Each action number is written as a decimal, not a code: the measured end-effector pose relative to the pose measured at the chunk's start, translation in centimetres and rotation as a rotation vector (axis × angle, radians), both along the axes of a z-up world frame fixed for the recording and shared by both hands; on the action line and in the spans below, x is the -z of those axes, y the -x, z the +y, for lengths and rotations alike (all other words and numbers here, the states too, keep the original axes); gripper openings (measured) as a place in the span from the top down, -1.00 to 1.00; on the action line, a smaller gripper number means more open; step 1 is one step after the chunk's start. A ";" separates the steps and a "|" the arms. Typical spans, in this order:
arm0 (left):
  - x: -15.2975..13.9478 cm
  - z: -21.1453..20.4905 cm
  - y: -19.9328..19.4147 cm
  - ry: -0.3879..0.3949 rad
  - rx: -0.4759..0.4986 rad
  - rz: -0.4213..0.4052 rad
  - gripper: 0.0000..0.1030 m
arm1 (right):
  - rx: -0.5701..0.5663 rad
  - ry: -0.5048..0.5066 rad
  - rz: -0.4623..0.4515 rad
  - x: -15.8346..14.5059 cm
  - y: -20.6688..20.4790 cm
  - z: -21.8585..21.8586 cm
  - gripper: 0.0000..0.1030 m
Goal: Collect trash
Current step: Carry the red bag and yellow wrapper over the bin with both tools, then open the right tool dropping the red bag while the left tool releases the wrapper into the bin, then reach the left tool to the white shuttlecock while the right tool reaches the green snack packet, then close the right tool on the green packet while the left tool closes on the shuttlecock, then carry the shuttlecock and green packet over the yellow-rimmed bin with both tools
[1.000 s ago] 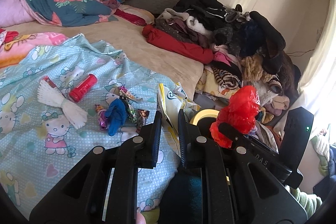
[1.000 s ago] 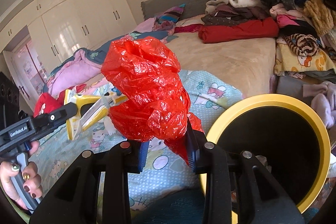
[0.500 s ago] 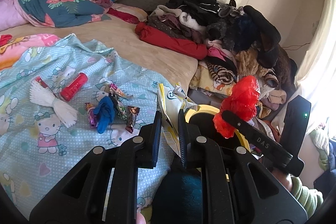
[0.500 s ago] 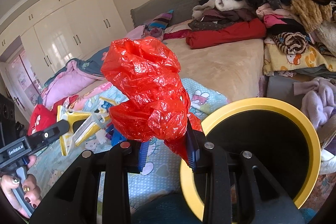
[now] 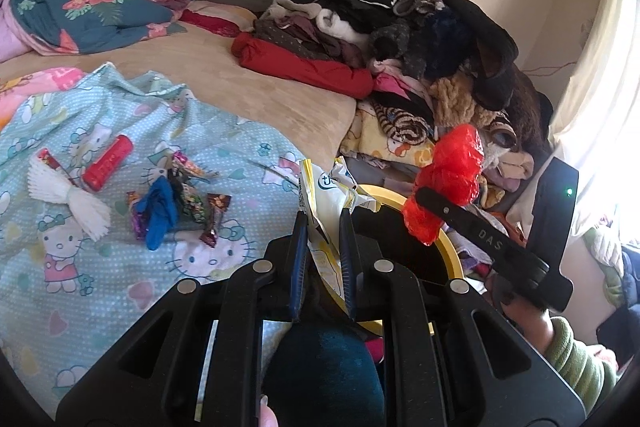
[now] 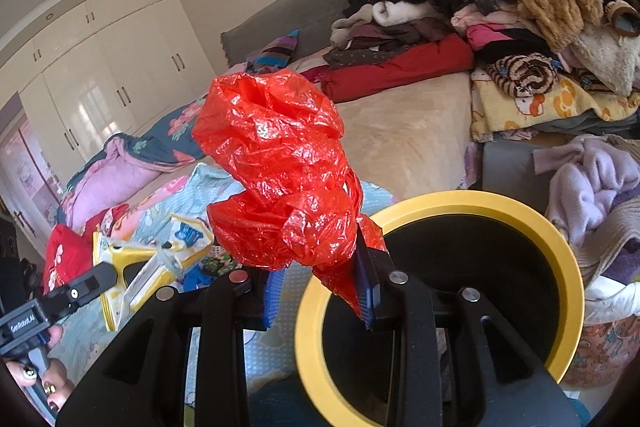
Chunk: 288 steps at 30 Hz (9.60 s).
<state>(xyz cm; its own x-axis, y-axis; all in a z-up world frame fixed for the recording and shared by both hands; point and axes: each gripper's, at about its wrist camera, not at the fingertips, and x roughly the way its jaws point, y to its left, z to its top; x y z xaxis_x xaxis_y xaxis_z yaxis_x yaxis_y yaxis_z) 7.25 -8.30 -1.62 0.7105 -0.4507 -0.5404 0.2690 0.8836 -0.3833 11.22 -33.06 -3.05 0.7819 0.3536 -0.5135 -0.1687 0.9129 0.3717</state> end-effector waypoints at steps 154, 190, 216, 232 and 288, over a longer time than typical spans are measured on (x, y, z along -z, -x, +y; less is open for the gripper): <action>4.1 15.5 -4.7 -0.006 -0.489 0.008 -0.79 | -0.294 0.279 -0.041 3.0 -0.7 17.7 -0.28; 13.0 19.3 -9.2 0.123 -0.547 0.298 0.00 | -0.422 0.320 0.068 8.4 -6.9 23.1 0.97; 10.9 18.8 -5.9 0.178 -0.449 0.271 0.77 | -0.392 0.133 0.031 6.2 -2.6 18.9 0.97; 6.0 15.1 -4.0 0.079 -0.360 0.153 0.77 | -0.423 0.132 0.014 5.2 0.0 18.4 0.97; 0.8 -5.2 -2.7 -0.111 -0.027 0.009 0.77 | 0.033 -0.026 -0.054 -0.5 2.2 -3.1 0.97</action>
<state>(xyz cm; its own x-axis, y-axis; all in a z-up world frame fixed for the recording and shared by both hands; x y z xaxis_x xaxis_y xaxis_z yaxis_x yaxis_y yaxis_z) 9.93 -13.54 -2.38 0.7165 -0.3685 -0.5924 0.2418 0.9277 -0.2845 9.05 -36.18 -2.54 0.8194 0.3398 -0.4616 -0.1590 0.9085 0.3866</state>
